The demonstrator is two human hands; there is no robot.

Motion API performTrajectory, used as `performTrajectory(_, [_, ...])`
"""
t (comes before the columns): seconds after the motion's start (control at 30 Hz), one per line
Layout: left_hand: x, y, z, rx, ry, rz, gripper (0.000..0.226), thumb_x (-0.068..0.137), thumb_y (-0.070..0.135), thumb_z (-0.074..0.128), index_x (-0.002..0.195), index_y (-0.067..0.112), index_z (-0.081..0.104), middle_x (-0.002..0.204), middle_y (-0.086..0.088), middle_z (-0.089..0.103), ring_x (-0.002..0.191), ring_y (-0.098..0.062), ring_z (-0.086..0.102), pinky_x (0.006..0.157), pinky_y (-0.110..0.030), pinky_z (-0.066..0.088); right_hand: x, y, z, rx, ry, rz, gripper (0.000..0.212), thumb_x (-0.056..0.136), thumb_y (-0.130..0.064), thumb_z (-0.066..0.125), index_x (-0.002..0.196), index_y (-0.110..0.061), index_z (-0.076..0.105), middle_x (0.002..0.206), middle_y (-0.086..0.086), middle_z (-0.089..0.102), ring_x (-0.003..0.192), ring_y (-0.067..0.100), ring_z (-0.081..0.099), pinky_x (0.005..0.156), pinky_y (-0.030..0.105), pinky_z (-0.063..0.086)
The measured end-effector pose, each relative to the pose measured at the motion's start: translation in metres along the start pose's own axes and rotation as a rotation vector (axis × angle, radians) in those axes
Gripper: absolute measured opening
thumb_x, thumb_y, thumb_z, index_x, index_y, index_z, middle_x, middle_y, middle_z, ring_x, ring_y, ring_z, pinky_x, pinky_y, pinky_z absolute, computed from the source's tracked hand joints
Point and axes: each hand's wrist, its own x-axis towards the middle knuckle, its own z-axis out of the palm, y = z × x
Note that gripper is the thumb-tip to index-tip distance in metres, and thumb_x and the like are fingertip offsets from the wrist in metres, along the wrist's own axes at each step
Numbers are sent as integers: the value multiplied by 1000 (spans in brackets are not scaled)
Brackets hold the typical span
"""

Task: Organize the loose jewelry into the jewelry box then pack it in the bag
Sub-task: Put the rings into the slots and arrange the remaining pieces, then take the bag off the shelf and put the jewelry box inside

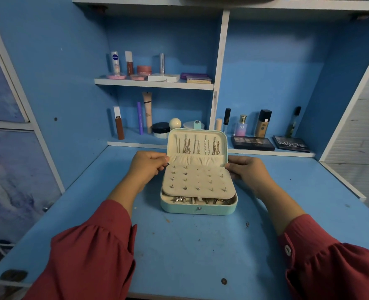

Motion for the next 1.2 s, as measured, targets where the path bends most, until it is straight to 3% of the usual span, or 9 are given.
performTrajectory(0.1, [0, 0, 2, -20, 24, 40, 16, 89, 7, 64, 103, 7, 72, 70, -1, 65, 59, -8, 51, 52, -15, 44, 2, 2, 3, -8, 55, -53, 25, 88, 1, 62, 112, -6, 68, 86, 1, 71, 70, 12, 63, 66, 20, 58])
performTrajectory(0.2, [-1, 1, 3, -77, 37, 72, 20, 88, 4, 63, 106, 10, 71, 68, 0, 66, 56, -6, 52, 52, -16, 44, 2, 1, 3, 21, 75, -98, 27, 88, 1, 62, 111, -11, 69, 89, -2, 71, 74, 9, 64, 63, 16, 56])
performTrajectory(0.37, [-1, 4, 0, -173, 16, 31, 10, 90, 8, 63, 92, 12, 72, 70, -7, 66, 59, -11, 56, 51, -19, 46, 5, -2, -3, 121, 83, -36, 17, 89, -2, 63, 103, -6, 71, 85, 6, 73, 75, 19, 67, 66, 25, 60])
performTrajectory(0.57, [-2, 6, -6, -230, -14, -7, 9, 89, 14, 65, 89, 8, 72, 72, -8, 65, 58, -11, 55, 51, -19, 45, 1, -6, -8, 194, 47, -24, 11, 91, -11, 62, 96, -5, 70, 82, 6, 73, 65, 13, 68, 55, 21, 56])
performTrajectory(0.73, [-3, 9, -8, -286, -27, -60, 19, 92, 23, 62, 89, 7, 70, 70, -9, 65, 58, -12, 54, 50, -19, 45, 1, -8, -12, 252, 0, 37, 22, 93, -25, 60, 90, -5, 68, 78, 10, 67, 69, 19, 64, 70, 29, 58])
performTrajectory(0.87, [-5, 12, -10, -312, -42, -97, 28, 94, 32, 58, 89, 6, 69, 67, -8, 64, 55, -11, 54, 50, -20, 43, 1, -9, -15, 272, -12, 92, 24, 89, -26, 64, 92, -2, 67, 71, 9, 66, 65, 18, 64, 68, 27, 60])
performTrajectory(1.03, [-9, 19, -10, -313, -30, -125, 24, 90, 27, 64, 82, 4, 66, 61, -8, 63, 50, -11, 51, 45, -18, 41, 1, -10, -20, 379, -62, 167, 14, 91, -13, 61, 90, -1, 67, 73, 10, 68, 63, 13, 64, 58, 18, 57])
performTrajectory(1.2, [-13, 20, -16, -321, -100, -148, 17, 88, 19, 65, 87, 2, 67, 65, -10, 65, 49, -9, 53, 43, -16, 42, 2, -9, -26, 422, -121, 211, 11, 90, -3, 57, 90, 2, 67, 75, 10, 72, 62, 11, 68, 56, 16, 56])
